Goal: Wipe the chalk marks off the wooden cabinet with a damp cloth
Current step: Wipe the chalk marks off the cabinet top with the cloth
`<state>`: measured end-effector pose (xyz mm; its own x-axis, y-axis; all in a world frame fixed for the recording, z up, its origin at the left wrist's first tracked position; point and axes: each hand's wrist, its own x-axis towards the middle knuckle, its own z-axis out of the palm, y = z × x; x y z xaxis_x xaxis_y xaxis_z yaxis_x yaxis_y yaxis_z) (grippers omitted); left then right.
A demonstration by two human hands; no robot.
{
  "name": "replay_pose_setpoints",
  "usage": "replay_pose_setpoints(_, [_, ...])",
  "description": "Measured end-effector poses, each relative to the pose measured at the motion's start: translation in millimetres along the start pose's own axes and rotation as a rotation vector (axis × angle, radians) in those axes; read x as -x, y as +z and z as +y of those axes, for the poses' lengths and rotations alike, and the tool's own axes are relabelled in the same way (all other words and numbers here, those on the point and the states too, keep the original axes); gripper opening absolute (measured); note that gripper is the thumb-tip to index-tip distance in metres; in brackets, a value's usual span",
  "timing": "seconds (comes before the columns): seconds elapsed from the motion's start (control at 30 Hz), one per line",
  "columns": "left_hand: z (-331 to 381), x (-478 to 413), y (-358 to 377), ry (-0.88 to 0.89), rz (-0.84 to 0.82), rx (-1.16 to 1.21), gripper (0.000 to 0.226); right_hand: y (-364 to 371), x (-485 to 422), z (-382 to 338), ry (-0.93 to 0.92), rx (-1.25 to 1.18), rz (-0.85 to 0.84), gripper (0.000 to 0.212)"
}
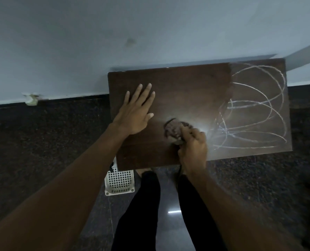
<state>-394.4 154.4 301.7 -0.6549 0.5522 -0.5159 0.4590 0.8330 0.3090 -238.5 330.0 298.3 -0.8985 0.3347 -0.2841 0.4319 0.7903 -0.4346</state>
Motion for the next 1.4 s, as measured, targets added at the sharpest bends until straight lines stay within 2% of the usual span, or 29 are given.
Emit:
replay_pose_setpoints(0.07, [15, -1, 6, 0.007, 0.005, 0.036, 0.073, 7, 19, -8, -0.125, 0.014, -0.045, 0.065])
replay_pose_setpoints(0.17, [29, -4, 11, -0.022, -0.002, 0.078, 0.077, 9, 47, -1, -0.212, 0.034, -0.087, 0.045])
replay_pose_setpoints(0.23, [31, -6, 13, -0.018, -0.046, 0.018, 0.086, 3, 55, 16, -0.218, 0.001, -0.110, 0.049])
replay_pose_setpoints(0.37, [31, -9, 15, -0.029, -0.095, -0.059, 0.104, -24, 47, 63, -0.118, 0.012, -0.099, 0.053])
replay_pose_setpoints(0.53, [35, -7, 16, -0.027, -0.065, -0.084, 0.106, -58, 8, 114, 0.079, 0.023, 0.050, 0.057])
replay_pose_setpoints(0.67, [36, -8, 14, -0.057, -0.069, -0.077, 0.110, -57, 3, 105, 0.194, -0.001, 0.152, 0.054])
replay_pose_setpoints(0.73, [38, -9, 13, -0.064, -0.063, -0.070, 0.112, -47, 9, 94, 0.212, -0.045, 0.139, 0.053])
replay_pose_setpoints(0.8, [39, -9, 13, -0.067, -0.061, -0.061, 0.112, -32, 24, 74, 0.134, -0.056, 0.074, 0.055])
replay_pose_setpoints(0.9, [41, -8, 10, -0.100, -0.060, -0.040, 0.113, -13, 50, 35, -0.093, -0.069, 0.004, 0.037])
replay_pose_setpoints(1.0, [47, -13, 8, -0.119, -0.079, 0.000, 0.114, -13, 60, 15, -0.166, -0.052, -0.048, 0.052])
replay_pose_setpoints(1.1, [50, -15, 6, -0.131, -0.091, 0.010, 0.116, -21, 51, 37, -0.231, -0.019, -0.068, 0.049])
replay_pose_setpoints(1.17, [50, -16, 6, -0.134, -0.091, 0.012, 0.117, -27, 42, 64, -0.144, -0.045, -0.104, 0.042])
replay_pose_setpoints(1.3, [54, -17, 6, -0.150, -0.080, 0.025, 0.118, -63, 20, 127, 0.063, -0.012, -0.027, 0.063])
replay_pose_setpoints(1.4, [60, -22, 5, -0.184, -0.092, 0.026, 0.121, -96, -3, 163, 0.146, 0.046, 0.008, 0.058])
